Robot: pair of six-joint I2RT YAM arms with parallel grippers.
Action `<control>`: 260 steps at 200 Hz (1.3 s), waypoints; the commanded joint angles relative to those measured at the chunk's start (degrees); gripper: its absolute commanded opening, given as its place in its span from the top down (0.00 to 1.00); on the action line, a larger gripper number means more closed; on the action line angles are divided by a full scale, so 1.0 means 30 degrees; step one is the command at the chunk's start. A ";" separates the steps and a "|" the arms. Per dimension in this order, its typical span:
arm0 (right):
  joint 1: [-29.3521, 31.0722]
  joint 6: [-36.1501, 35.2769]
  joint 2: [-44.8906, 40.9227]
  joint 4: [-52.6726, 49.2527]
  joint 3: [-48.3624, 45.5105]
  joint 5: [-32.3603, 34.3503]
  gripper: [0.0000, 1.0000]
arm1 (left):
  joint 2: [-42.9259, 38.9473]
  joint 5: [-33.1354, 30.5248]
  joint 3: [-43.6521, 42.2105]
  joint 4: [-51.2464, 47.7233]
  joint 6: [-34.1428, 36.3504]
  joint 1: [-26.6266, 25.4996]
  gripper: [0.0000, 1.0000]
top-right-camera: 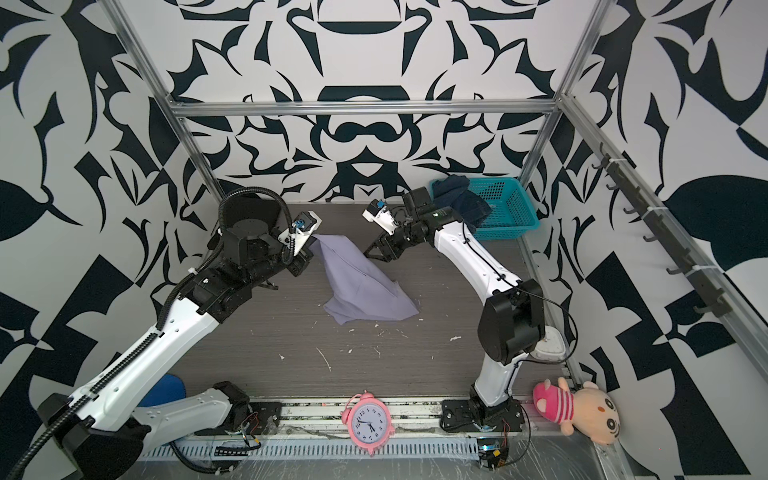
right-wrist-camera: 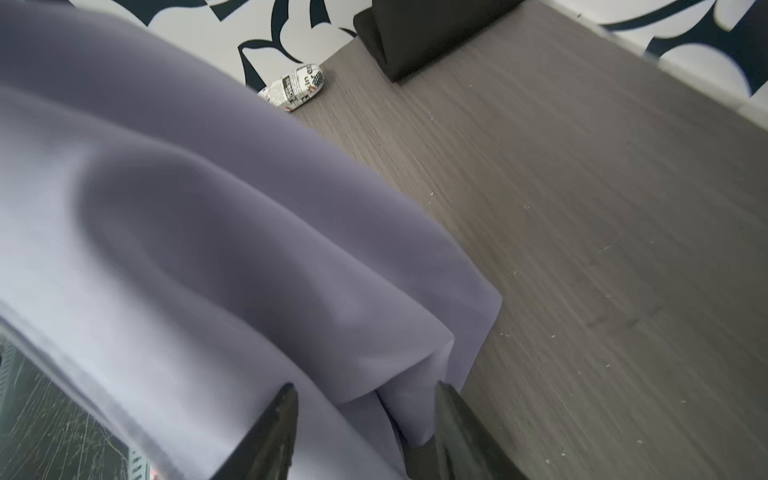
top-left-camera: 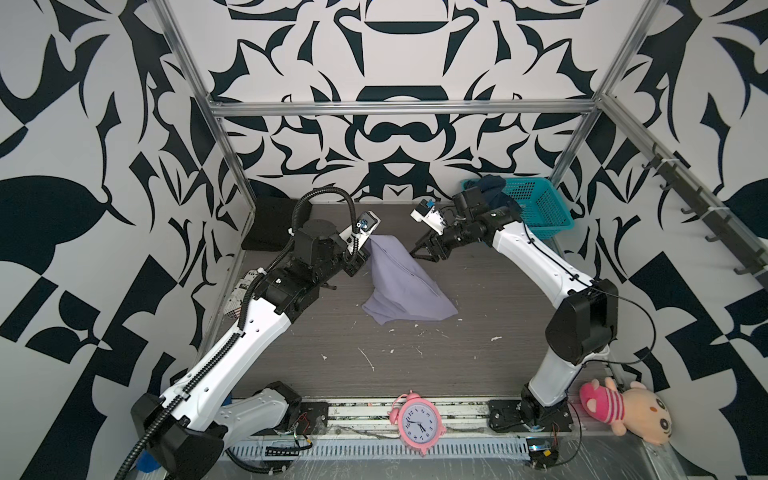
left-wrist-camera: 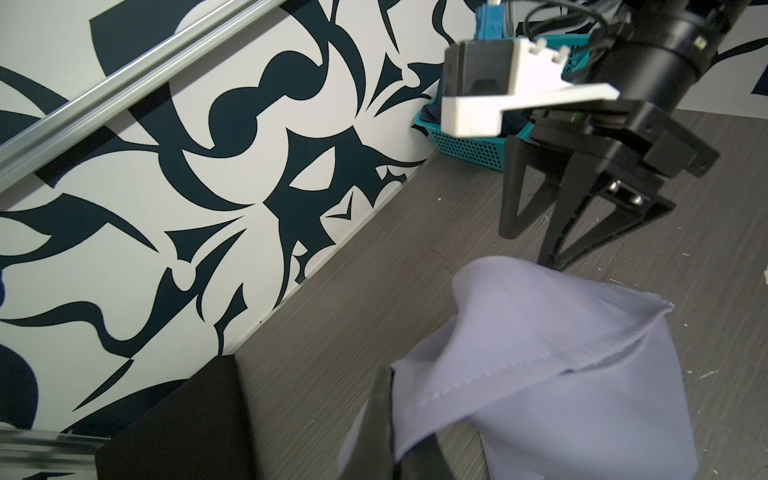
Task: Fold and stack the skirts
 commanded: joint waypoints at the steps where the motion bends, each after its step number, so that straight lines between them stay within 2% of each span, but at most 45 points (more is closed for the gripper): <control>1: 0.0111 0.0161 -0.1810 0.2013 -0.0708 -0.1815 0.42 | 0.0107 -0.0871 0.1176 -0.0374 -0.0354 0.0047 1.00; 31: 0.0111 0.0515 -0.3466 0.4223 -0.2835 -0.3143 0.40 | 0.0321 -0.1354 0.2452 -0.0818 -0.0539 0.0040 1.00; 72: 0.0161 0.1053 -0.4763 0.5832 -0.4007 -0.5880 0.29 | -0.0041 -0.0946 0.4054 -0.1458 -0.0429 -0.0088 1.00; 96: 0.0963 0.1822 -0.5353 0.7123 -0.4602 -0.5572 0.25 | -0.0025 -0.1078 0.4911 -0.1636 -0.0290 -0.0372 1.00; 122: 0.2115 0.2248 -0.5594 0.8116 -0.4875 -0.4092 0.24 | 0.0850 -0.3081 0.7124 -0.2479 0.0136 -0.1048 1.00; 149: 0.2599 0.4144 -0.5051 1.1045 -0.5712 -0.4191 0.23 | 0.2719 -0.6159 1.0266 -0.3959 0.1095 -0.2295 1.00; 157: 0.2809 0.4697 -0.4719 1.1755 -0.5766 -0.4145 0.19 | 0.3535 -0.6902 1.0906 -0.4290 0.1544 -0.2742 1.00; 185: 0.3864 0.6243 -0.3589 1.4188 -0.5979 -0.2436 0.15 | 0.5058 -0.9133 1.2193 -0.4371 0.2797 -0.4192 1.00; 209: 0.4436 0.7610 -0.2792 1.5687 -0.5811 -0.1241 0.15 | 0.6195 -1.0882 1.3015 -0.4343 0.3133 -0.4544 1.00; 215: 0.4530 0.7897 -0.2575 1.5763 -0.5674 -0.0701 0.16 | 0.6396 -1.1172 1.3157 -0.4371 0.3127 -0.4602 1.00; 222: 0.4563 0.8016 -0.2271 1.5663 -0.5458 -0.0596 0.22 | 0.6578 -1.1341 1.3324 -0.4371 0.3134 -0.4647 1.00; 237: 0.4580 0.8404 -0.1875 1.5399 -0.5072 -0.0061 0.46 | 0.6791 -1.1370 1.3366 -0.4259 0.3134 -0.4691 1.00; 260: 0.4565 0.7903 -0.2145 1.4552 -0.5060 0.0358 0.75 | 0.6823 -1.1851 1.3148 -0.3707 0.3277 -0.4691 1.00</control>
